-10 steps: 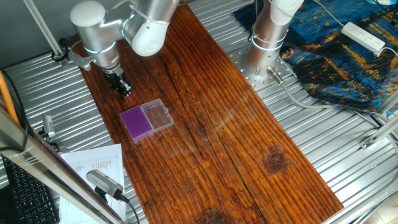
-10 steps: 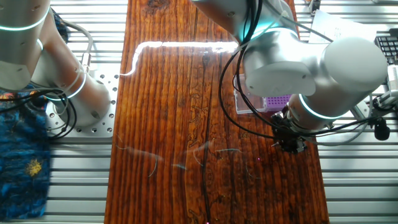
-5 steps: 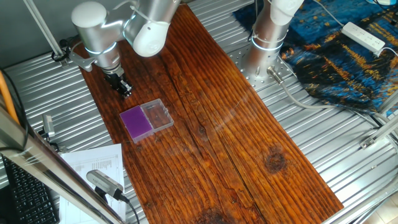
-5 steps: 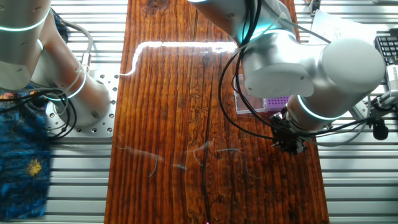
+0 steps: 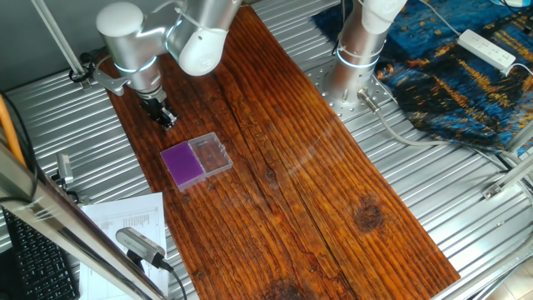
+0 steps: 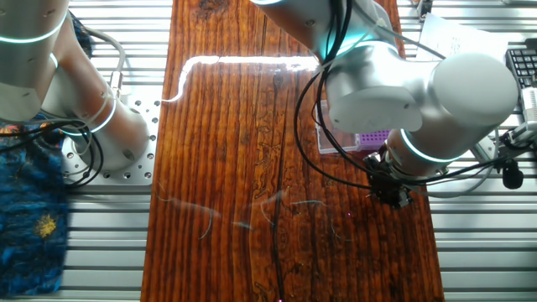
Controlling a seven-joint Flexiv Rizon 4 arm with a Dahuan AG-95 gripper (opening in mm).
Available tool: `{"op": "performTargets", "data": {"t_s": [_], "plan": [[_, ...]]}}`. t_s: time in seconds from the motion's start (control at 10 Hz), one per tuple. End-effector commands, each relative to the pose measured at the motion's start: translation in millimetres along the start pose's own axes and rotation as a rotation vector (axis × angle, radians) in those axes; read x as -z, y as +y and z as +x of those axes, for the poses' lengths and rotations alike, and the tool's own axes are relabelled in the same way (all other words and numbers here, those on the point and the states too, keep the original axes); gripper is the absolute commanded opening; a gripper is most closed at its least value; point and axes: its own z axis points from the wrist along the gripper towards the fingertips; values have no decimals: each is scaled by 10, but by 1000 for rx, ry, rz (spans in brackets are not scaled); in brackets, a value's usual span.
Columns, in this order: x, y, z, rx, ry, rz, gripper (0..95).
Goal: Insert a small pipette tip into the holder for small pipette tips
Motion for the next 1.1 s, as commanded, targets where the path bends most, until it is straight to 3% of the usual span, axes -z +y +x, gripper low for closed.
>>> {"op": "performTargets", "data": {"t_s": [0.1,0.8,0.9,1.1], "plan": [[-8,-1,-4,15,-3,2,190],[-18,-3,-5,9,-9,5,190],[-18,-3,-5,9,-10,5,0],[-19,-3,-5,7,-13,-2,0]]}}
